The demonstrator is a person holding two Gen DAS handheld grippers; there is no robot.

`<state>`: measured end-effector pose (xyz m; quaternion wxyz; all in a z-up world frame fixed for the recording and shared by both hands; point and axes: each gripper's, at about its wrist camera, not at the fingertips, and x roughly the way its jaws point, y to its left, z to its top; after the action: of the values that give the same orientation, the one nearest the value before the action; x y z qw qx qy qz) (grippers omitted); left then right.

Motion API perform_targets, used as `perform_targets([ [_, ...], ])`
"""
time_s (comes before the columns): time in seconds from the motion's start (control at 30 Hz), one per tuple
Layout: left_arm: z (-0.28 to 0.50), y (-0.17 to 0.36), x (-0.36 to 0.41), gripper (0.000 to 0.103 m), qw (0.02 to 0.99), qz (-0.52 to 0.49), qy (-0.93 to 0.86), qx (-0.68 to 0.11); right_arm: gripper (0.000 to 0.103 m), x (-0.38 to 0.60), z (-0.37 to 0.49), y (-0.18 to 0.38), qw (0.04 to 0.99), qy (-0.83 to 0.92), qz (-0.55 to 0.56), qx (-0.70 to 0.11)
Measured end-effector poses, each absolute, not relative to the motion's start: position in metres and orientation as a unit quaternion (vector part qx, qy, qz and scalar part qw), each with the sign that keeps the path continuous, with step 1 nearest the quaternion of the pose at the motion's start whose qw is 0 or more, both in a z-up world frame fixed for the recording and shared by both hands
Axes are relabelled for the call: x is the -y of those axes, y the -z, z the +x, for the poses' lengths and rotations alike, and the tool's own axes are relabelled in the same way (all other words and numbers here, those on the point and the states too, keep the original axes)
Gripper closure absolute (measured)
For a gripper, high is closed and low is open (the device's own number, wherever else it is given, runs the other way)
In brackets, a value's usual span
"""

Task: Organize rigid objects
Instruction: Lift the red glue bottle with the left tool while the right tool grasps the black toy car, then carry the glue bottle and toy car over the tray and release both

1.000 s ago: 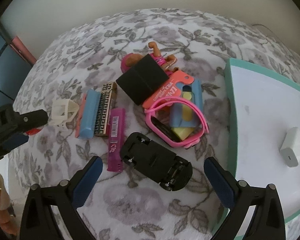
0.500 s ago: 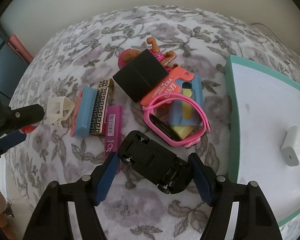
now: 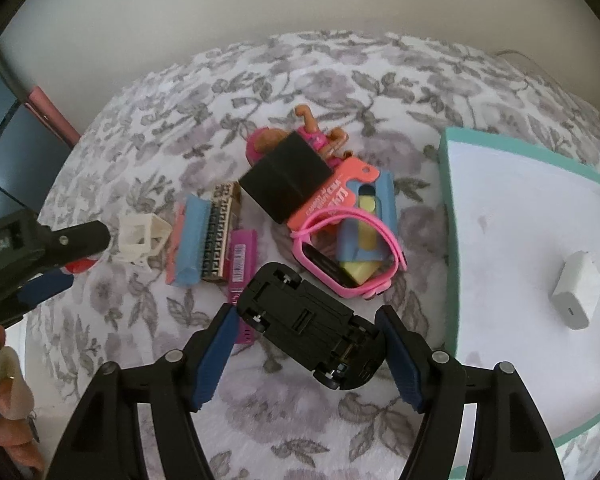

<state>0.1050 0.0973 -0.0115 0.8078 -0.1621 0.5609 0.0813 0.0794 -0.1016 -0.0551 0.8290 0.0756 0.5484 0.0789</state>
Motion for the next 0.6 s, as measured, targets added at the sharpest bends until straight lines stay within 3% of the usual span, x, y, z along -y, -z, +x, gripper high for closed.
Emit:
perform_targets([
  [0.27, 0.100, -0.012, -0.077, 0.024, 0.829, -0.132, -0.074, -0.539, 0.030, 0.140, 0.063, 0.019, 0.851, -0.057, 0.086, -0.515],
  [0.6, 0.086, -0.039, 0.001, 0.024, 0.850, -0.072, -0.001, -0.522, 0.030, 0.229, 0.041, -0.004, 0.856, 0.035, 0.131, -0.499],
])
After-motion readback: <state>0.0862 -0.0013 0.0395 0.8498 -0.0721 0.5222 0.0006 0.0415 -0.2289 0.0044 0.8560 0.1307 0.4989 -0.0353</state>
